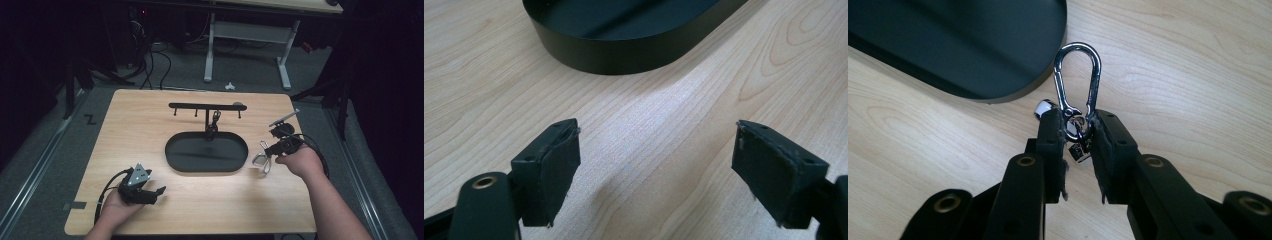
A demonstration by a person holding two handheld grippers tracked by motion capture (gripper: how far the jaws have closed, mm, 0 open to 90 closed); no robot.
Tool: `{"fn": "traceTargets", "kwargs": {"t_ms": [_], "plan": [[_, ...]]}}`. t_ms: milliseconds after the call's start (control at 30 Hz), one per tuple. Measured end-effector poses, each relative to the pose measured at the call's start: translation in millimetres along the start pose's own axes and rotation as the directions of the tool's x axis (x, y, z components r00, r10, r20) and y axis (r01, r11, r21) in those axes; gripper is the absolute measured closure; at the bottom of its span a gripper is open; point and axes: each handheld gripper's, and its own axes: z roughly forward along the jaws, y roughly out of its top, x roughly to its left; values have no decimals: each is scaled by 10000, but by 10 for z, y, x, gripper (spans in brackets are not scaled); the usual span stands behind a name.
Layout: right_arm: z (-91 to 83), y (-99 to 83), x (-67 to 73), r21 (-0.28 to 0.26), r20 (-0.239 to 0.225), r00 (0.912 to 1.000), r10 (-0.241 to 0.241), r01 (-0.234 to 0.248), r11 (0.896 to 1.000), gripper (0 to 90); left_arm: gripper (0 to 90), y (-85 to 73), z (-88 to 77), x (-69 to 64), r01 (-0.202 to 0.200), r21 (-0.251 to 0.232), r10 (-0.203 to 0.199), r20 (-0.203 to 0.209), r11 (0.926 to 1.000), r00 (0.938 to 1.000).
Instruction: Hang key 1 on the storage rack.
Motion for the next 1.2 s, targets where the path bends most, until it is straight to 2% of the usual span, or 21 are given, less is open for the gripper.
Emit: {"fn": "traceTargets", "kwargs": {"t_ms": [1200], "plan": [[-311,335,259,-459,151,9983,-566,572,9973,754,198,0,-6,7,-32,56,31,32,10000,10000]]}}
